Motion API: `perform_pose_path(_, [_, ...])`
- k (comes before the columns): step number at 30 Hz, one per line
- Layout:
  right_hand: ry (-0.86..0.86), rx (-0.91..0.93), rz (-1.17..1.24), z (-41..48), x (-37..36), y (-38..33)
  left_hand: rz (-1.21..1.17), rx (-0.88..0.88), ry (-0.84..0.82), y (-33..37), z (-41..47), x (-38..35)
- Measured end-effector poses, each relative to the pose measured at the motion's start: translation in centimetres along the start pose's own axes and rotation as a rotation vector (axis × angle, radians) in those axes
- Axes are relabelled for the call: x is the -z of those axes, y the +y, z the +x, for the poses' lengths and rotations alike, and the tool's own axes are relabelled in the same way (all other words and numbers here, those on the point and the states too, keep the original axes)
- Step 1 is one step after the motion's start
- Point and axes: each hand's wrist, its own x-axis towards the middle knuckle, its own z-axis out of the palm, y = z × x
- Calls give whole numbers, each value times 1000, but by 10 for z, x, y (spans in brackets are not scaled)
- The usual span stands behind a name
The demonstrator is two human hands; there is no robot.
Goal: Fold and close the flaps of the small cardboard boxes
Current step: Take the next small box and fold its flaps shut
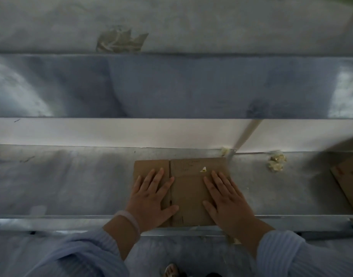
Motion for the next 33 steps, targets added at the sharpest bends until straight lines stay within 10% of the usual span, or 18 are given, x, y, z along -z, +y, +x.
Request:
perform_pose_path(5, [52, -46, 133, -2, 17, 4, -148, 53, -54, -6, 0, 16])
perform_pose_path(16, [-84, -524, 358, -20, 38, 20, -353, 853, -5, 8, -66, 33])
perform_pose_path(23, [-103, -476, 578, -23, 36, 1, -863, 1062, 114, 13, -117, 20])
perform_pose_path(33, [-97, -249, 948, 5, 50, -141, -892, 1067, 463, -95, -215, 68])
